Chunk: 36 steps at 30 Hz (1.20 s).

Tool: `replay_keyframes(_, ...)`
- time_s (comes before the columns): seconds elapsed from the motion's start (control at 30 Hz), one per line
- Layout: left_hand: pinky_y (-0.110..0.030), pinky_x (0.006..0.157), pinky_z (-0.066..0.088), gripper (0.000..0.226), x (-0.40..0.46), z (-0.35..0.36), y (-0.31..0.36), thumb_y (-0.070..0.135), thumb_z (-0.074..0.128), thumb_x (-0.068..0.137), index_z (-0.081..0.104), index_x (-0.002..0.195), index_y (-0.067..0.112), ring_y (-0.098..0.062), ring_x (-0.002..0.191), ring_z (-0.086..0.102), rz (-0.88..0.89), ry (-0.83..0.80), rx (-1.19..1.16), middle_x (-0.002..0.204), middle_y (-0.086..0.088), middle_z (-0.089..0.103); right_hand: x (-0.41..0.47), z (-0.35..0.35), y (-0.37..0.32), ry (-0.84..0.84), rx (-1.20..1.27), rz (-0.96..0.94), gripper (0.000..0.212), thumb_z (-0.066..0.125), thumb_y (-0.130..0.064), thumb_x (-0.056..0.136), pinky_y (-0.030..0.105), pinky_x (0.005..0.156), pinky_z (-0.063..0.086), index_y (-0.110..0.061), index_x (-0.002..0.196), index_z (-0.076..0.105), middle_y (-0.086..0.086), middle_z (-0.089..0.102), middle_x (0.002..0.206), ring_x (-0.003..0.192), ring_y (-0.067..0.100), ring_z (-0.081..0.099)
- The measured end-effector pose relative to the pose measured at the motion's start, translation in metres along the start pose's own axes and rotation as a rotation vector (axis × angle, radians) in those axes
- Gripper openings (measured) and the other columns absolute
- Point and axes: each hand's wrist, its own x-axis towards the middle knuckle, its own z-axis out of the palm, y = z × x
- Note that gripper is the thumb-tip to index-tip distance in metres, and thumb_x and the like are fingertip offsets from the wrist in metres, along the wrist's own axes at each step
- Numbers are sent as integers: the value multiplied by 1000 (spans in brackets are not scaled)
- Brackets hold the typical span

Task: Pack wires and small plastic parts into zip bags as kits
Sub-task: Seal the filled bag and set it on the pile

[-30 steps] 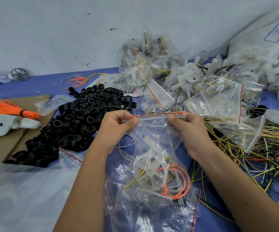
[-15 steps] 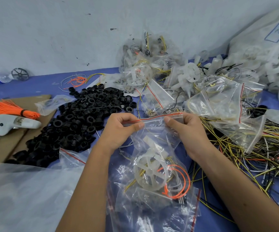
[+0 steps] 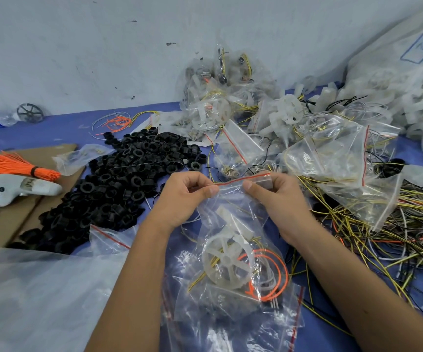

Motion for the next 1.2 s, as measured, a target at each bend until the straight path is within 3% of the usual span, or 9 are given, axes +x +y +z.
replay_keyframes(0.07, -34, 71, 44, 14, 0, 1, 0, 7, 77, 89, 71, 76, 9, -20, 71, 55, -2, -4, 29, 74, -13, 66, 1, 0, 2, 9, -22, -5, 8, 74, -14, 91, 29, 55, 50, -12, 84, 74, 26, 69, 81, 67, 22, 58)
replay_keyframes(0.17, -22, 67, 49, 11, 1, 1, 2, 7, 81, 85, 75, 79, 14, -6, 66, 60, 42, 3, 71, 71, 6, 70, 0, 0, 2, 1, -22, -13, 9, 74, -14, 91, 26, 52, 50, -13, 82, 75, 13, 71, 76, 63, 17, 60)
replay_keyframes(0.33, -41, 72, 53, 16, 2, 3, 3, 10, 83, 84, 77, 74, 22, -12, 66, 61, 46, -37, 142, 76, -10, 73, 0, 3, 3, -30, -76, -85, 17, 73, -10, 91, 23, 60, 52, -19, 76, 76, 5, 75, 74, 67, 11, 67)
replay_keyframes(0.57, -25, 63, 45, 13, 2, 5, 1, 18, 84, 84, 75, 75, 21, -6, 60, 55, 37, -53, 184, 71, -3, 69, 0, 3, 5, -38, -54, -56, 16, 73, -12, 91, 29, 60, 53, -22, 79, 78, 10, 76, 78, 69, 16, 67)
replay_keyframes(0.7, -16, 60, 41, 11, 2, 10, 4, 14, 83, 85, 76, 77, 17, 2, 57, 53, 97, -108, 219, 72, 3, 70, 1, 4, 6, -72, -109, -92, 19, 73, -9, 90, 17, 52, 46, -23, 78, 79, -5, 72, 66, 56, 2, 60)
replay_keyframes(0.77, -18, 60, 41, 15, 3, 12, 4, 12, 82, 85, 74, 73, 18, 3, 53, 49, 77, -95, 221, 69, 6, 68, 1, 4, 6, -77, -109, -100, 19, 74, -8, 90, 15, 51, 44, -22, 77, 78, -7, 70, 63, 53, 0, 58)
replay_keyframes(0.9, -26, 62, 46, 10, 2, 13, 7, 11, 82, 86, 76, 78, 16, -7, 59, 56, 92, -91, 205, 73, 0, 71, 0, 5, 4, -92, -93, -128, 21, 74, -7, 90, 14, 54, 47, -24, 78, 78, -5, 74, 70, 60, 1, 64)
replay_keyframes(1.0, -29, 64, 49, 4, 1, 18, 12, 9, 80, 87, 79, 88, 5, -17, 67, 60, 117, -108, 160, 80, -15, 73, 0, 5, 3, -110, -100, -148, 15, 75, -7, 89, 14, 56, 47, -19, 81, 78, -3, 75, 71, 62, 2, 66)
replay_keyframes(1.2, -26, 60, 42, 6, 3, 18, 10, 6, 79, 86, 77, 84, 1, -14, 62, 54, 87, -98, 112, 76, -26, 67, -1, 6, 6, -115, -91, -145, 12, 73, -8, 91, 12, 51, 43, -14, 82, 78, -9, 69, 62, 53, -3, 57)
